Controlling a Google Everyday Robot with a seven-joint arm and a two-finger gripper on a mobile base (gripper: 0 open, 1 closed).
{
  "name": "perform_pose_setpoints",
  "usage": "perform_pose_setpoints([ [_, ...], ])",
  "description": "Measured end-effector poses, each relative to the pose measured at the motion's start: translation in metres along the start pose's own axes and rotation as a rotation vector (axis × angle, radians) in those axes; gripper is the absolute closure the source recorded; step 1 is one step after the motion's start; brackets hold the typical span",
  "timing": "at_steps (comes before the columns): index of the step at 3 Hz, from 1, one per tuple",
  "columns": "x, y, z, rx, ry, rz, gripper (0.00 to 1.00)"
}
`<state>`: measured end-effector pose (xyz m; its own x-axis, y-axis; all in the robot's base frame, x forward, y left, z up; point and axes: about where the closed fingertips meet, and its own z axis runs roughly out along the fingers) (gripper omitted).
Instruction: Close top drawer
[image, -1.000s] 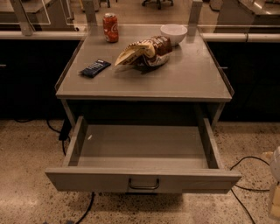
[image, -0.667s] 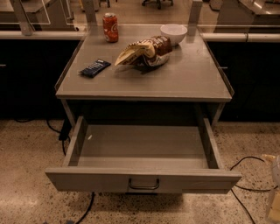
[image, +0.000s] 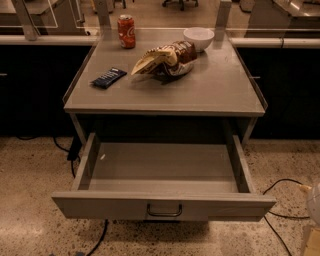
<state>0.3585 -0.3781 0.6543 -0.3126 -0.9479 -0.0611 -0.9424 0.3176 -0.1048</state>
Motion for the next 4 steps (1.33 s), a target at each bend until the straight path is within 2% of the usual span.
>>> perform_pose_setpoints([
  [1, 0.001, 0.006, 0.009, -0.007, 0.000, -0.015, 0.00],
  [2, 0.007, 0.011, 0.041, -0.050, 0.005, -0.027, 0.00],
  [3, 0.011, 0.020, 0.041, -0.044, -0.004, -0.030, 0.00],
  [4, 0.019, 0.057, 0.047, -0.060, -0.024, -0.060, 0.00],
])
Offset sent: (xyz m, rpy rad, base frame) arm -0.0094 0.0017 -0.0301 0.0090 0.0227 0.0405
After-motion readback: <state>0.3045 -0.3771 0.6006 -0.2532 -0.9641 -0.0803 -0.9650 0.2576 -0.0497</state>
